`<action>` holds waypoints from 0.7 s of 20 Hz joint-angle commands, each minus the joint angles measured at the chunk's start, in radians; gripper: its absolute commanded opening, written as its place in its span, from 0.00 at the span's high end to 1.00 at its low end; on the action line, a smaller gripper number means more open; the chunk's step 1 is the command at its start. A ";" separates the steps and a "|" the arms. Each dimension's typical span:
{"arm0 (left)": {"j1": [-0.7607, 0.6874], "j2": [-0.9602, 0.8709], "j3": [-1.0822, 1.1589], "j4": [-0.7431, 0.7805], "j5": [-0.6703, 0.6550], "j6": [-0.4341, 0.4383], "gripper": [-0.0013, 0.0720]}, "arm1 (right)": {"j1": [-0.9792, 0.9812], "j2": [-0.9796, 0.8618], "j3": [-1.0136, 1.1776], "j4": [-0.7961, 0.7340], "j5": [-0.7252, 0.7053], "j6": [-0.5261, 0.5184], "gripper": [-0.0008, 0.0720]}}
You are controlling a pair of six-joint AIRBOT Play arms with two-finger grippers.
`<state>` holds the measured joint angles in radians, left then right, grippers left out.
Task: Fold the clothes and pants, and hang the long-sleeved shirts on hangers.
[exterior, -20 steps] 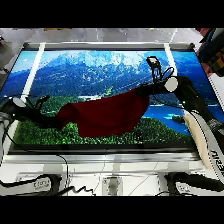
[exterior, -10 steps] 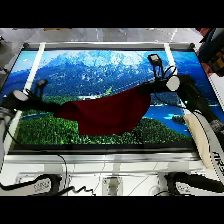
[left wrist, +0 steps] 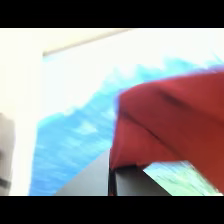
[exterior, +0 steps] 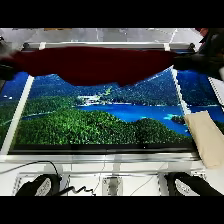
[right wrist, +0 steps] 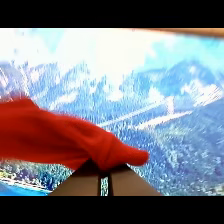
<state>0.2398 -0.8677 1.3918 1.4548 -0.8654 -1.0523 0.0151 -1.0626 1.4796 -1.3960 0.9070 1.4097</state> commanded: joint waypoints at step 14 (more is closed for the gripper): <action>-0.001 0.155 -0.113 0.024 -0.246 -0.100 0.97 | -0.032 0.159 0.009 0.123 0.352 0.002 0.97</action>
<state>0.2390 -0.6991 1.3418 1.5520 -1.0912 -1.1519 -0.0170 -0.8398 1.4883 -1.3041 1.1690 1.4120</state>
